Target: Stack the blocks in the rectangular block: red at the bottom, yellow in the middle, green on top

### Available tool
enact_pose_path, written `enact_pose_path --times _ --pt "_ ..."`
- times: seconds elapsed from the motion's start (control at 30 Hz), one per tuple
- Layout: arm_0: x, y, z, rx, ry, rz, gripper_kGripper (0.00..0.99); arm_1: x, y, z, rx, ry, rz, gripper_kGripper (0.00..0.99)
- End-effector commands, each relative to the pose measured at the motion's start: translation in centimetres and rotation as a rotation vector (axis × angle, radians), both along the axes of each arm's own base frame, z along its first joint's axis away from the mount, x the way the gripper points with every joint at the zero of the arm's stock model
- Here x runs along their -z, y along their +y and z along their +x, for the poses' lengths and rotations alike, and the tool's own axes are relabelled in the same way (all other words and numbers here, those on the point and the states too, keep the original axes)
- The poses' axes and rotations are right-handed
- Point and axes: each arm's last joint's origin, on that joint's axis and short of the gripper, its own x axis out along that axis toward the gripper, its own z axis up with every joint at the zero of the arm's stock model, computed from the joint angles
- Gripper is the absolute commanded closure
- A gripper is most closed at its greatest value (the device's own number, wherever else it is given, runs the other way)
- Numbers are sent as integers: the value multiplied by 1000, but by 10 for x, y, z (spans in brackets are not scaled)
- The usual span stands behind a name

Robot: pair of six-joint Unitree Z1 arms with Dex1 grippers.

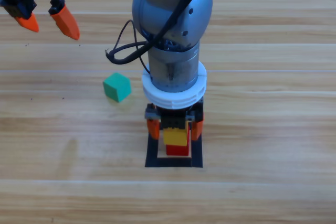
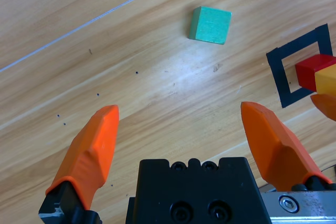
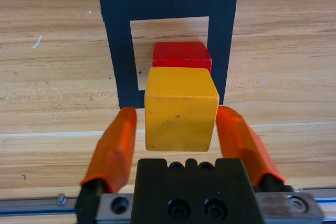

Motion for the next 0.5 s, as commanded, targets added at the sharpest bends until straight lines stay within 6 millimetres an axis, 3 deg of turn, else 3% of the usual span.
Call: enact_pose_path --times 0.03,0.13,0.2,0.3,0.4,0.5 --pt "8 7 2 -30 21 12 0 15 9 -11 -34 14 -38 0" --pt "8 7 2 -32 23 12 0 -6 4 -12 -40 -19 -12 0" --pt "7 7 2 -33 20 13 0 -39 -4 -14 -66 -80 30 0" --pt "8 5 6 -44 13 20 0 -109 -24 -26 -141 -242 104 0" --pt "12 0 14 -56 16 29 0 -166 -49 -40 -174 -365 171 0" --pt "23 -14 25 -57 27 52 0 -197 -66 -46 -240 -442 208 1"
